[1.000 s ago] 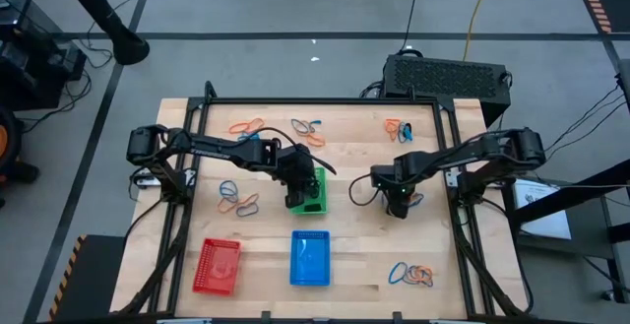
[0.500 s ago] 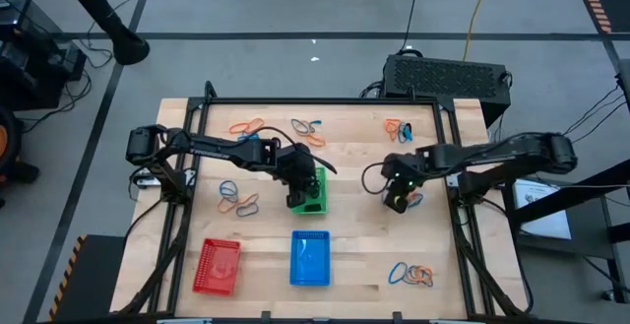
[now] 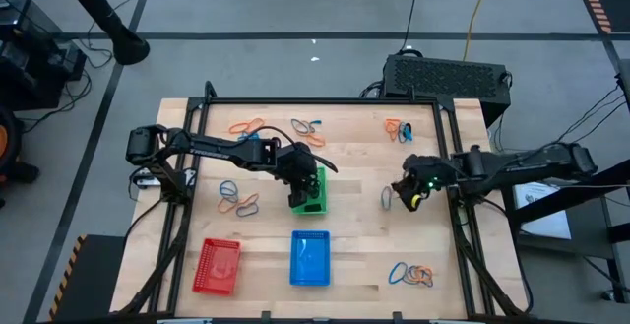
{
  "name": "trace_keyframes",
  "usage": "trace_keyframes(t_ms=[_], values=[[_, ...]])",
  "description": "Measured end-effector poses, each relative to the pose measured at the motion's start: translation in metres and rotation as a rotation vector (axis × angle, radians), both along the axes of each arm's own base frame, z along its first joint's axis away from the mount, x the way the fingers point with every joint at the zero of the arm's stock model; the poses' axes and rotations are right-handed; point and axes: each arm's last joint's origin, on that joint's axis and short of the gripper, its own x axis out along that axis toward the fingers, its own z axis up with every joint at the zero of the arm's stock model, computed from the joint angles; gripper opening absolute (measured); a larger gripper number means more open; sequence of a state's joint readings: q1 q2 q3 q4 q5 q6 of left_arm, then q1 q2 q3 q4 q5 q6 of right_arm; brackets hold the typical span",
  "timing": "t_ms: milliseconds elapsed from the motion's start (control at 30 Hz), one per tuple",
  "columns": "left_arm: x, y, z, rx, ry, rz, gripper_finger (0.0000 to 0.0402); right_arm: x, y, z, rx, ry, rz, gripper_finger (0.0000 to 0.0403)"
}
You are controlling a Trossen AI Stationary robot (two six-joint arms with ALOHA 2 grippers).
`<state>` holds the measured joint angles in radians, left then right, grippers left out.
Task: Sort rubber bands into baskets
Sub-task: Put the black rubberband into the green bin
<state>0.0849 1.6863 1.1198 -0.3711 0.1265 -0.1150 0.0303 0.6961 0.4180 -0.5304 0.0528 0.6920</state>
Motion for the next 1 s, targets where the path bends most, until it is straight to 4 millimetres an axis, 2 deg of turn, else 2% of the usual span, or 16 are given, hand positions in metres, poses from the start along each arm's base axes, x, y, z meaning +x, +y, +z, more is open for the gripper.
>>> trace_keyframes(t_ms=[167, 333, 433, 867, 1000], values=[[0.001, 0.0, 0.0, -0.001, -0.008, 0.003, 0.0166, -0.009, 0.0, -0.026, 0.1, -0.202, -0.082, 0.0], [0.001, 0.0, 0.001, 0.0, -0.015, 0.004, 0.0166, -0.02, -0.002, -0.045, 0.174, -0.147, -0.201, 0.0001], [0.001, 0.003, 0.001, -0.001, -0.021, 0.013, 0.0166, -0.023, -0.002, -0.05, 0.21, -0.104, -0.246, 0.0013], [0.004, 0.01, 0.003, 0.0, -0.059, 0.035, 0.0166, -0.026, -0.002, -0.053, 0.248, -0.065, -0.315, 0.0137], [0.004, 0.01, 0.004, 0.001, -0.068, 0.035, 0.0166, -0.026, -0.002, -0.053, 0.245, -0.066, -0.312, 0.0161]])
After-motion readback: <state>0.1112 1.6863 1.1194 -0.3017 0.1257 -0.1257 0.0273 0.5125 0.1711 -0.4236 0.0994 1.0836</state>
